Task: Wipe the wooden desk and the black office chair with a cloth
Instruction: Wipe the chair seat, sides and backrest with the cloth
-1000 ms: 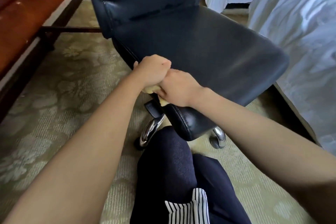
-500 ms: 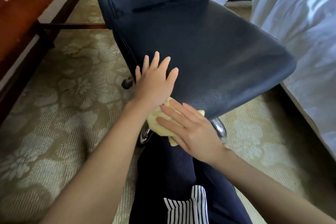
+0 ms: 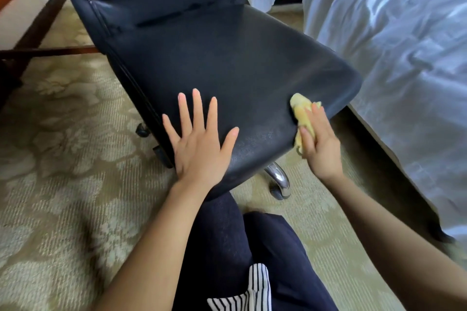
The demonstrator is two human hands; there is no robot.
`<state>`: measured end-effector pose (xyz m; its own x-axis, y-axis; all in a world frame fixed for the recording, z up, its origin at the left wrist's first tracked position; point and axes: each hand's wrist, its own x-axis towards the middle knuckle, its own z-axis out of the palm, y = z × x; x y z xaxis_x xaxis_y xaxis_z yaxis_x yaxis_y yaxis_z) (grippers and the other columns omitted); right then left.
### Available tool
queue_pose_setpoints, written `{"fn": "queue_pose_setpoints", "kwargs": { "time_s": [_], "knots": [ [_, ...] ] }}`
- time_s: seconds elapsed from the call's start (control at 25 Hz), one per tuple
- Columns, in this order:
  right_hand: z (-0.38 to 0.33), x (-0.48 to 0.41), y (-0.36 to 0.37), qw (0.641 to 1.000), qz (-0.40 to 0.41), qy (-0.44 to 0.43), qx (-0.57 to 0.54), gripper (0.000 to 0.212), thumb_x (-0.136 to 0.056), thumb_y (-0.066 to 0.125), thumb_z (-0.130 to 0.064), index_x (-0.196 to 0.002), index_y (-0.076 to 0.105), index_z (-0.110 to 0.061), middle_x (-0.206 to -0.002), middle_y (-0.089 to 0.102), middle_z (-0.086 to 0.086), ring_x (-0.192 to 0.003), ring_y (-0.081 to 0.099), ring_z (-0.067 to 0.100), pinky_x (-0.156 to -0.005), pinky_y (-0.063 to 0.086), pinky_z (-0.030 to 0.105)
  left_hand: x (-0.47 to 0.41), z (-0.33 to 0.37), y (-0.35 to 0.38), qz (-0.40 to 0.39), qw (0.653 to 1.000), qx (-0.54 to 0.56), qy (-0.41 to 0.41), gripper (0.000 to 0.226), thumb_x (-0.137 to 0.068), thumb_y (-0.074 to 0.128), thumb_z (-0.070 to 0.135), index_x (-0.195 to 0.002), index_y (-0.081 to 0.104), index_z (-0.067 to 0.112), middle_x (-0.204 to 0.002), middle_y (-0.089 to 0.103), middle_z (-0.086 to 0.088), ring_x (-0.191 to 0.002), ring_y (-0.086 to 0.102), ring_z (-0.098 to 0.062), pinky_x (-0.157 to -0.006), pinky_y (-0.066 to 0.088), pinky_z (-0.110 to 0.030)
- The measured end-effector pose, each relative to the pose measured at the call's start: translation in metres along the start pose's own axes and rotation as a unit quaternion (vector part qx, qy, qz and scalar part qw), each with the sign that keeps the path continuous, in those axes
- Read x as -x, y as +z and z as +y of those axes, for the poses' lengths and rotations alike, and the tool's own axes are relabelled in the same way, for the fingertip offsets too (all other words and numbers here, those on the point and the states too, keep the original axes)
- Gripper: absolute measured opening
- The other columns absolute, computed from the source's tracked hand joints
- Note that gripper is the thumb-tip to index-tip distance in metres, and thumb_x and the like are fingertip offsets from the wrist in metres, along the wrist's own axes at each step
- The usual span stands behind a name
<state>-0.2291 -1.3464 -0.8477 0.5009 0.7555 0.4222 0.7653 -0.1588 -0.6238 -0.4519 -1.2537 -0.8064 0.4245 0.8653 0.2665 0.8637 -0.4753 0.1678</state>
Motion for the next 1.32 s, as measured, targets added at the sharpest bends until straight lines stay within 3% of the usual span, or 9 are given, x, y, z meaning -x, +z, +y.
{"fn": "queue_pose_setpoints", "kwargs": {
  "time_s": [0.08, 0.16, 0.28, 0.44, 0.6, 0.76, 0.88, 1.12, 1.32],
  "knots": [
    [0.010, -0.018, -0.003, 0.990, 0.053, 0.128, -0.027, 0.049, -0.098, 0.045, -0.031, -0.145, 0.033, -0.031, -0.150, 0.034, -0.006, -0.131, 0.035, 0.005, -0.100, 0.019, 0.006, -0.001, -0.002, -0.001, -0.002, 1.000, -0.007, 0.006, 0.074, -0.091, 0.017, 0.061, -0.152, 0.011, 0.020, -0.160, -0.006, -0.007, -0.146, -0.013, -0.028, -0.112, -0.004, -0.057],
    [0.011, -0.034, -0.001, 0.955, 0.112, 0.262, -0.089, 0.047, -0.097, 0.042, -0.034, -0.144, 0.036, -0.029, -0.149, 0.038, -0.006, -0.133, 0.039, 0.012, -0.104, 0.024, 0.015, -0.001, -0.003, -0.002, -0.002, 1.000, -0.012, 0.008, 0.074, -0.091, 0.019, 0.061, -0.152, 0.011, 0.020, -0.160, -0.006, -0.007, -0.146, -0.013, -0.028, -0.112, -0.003, -0.058],
    [-0.002, -0.037, 0.012, 0.926, 0.167, 0.314, -0.126, 0.043, -0.098, 0.041, -0.029, -0.140, 0.042, -0.026, -0.149, 0.038, -0.004, -0.135, 0.037, 0.017, -0.111, 0.025, 0.025, -0.001, -0.005, -0.003, -0.006, 1.000, -0.012, 0.011, 0.074, -0.091, 0.019, 0.061, -0.152, 0.011, 0.020, -0.160, -0.006, -0.007, -0.146, -0.013, -0.028, -0.112, -0.003, -0.058],
    [-0.034, 0.005, 0.027, 0.964, 0.144, 0.206, -0.085, 0.044, -0.096, 0.045, -0.023, -0.140, 0.042, -0.025, -0.145, 0.043, -0.004, -0.130, 0.042, 0.019, -0.099, 0.028, 0.014, -0.004, -0.018, -0.006, -0.020, 0.999, -0.027, 0.013, 0.075, -0.089, 0.013, 0.061, -0.152, 0.007, 0.021, -0.160, -0.011, -0.006, -0.145, -0.017, -0.027, -0.112, -0.006, -0.058],
    [-0.065, 0.036, 0.028, 0.999, 0.038, 0.013, -0.036, 0.042, -0.091, 0.048, -0.011, -0.133, 0.053, -0.014, -0.143, 0.046, 0.006, -0.138, 0.033, 0.029, -0.108, 0.032, 0.046, -0.008, -0.036, -0.013, -0.028, 0.999, -0.029, 0.005, 0.069, -0.091, 0.010, 0.054, -0.152, 0.007, 0.022, -0.160, -0.011, -0.004, -0.145, -0.018, -0.026, -0.112, -0.008, -0.056],
    [-0.106, 0.050, 0.042, 0.985, -0.052, -0.158, 0.042, 0.046, -0.081, 0.061, -0.004, -0.126, 0.060, -0.012, -0.136, 0.053, 0.009, -0.133, 0.040, 0.034, -0.106, 0.036, 0.048, -0.008, -0.037, -0.018, -0.025, 0.998, -0.012, -0.052, 0.062, -0.095, 0.013, 0.043, -0.152, 0.009, 0.020, -0.160, -0.009, -0.004, -0.145, -0.018, -0.026, -0.114, -0.009, -0.053],
    [-0.127, 0.054, 0.055, 0.963, -0.081, -0.232, 0.108, 0.051, -0.074, 0.067, 0.001, -0.123, 0.063, -0.014, -0.133, 0.057, 0.006, -0.129, 0.047, 0.031, -0.108, 0.035, 0.041, -0.013, -0.023, -0.022, -0.006, 0.997, 0.045, -0.057, 0.059, -0.097, 0.013, 0.038, -0.152, 0.007, 0.019, -0.160, -0.011, -0.002, -0.144, -0.020, -0.021, -0.115, -0.011, -0.047],
    [-0.092, 0.038, 0.028, 0.964, -0.078, -0.213, 0.137, 0.051, -0.078, 0.049, 0.003, -0.125, 0.061, -0.013, -0.135, 0.054, 0.008, -0.128, 0.047, 0.033, -0.107, 0.036, 0.048, -0.027, 0.009, -0.023, 0.010, 0.989, 0.139, -0.041, 0.057, -0.099, 0.020, 0.038, -0.152, 0.012, 0.018, -0.160, -0.008, -0.002, -0.145, -0.017, -0.017, -0.115, -0.011, -0.039],
    [-0.016, 0.005, -0.027, 0.986, -0.066, -0.056, 0.140, 0.055, -0.084, 0.062, 0.001, -0.134, 0.052, -0.018, -0.144, 0.044, 0.008, -0.135, 0.039, 0.029, -0.110, 0.029, 0.036, -0.030, 0.035, -0.003, -0.035, 0.987, 0.157, -0.013, 0.061, -0.100, 0.026, 0.041, -0.152, 0.008, 0.016, -0.159, -0.013, -0.004, -0.144, -0.019, -0.019, -0.115, -0.012, -0.037]
  ]
}}
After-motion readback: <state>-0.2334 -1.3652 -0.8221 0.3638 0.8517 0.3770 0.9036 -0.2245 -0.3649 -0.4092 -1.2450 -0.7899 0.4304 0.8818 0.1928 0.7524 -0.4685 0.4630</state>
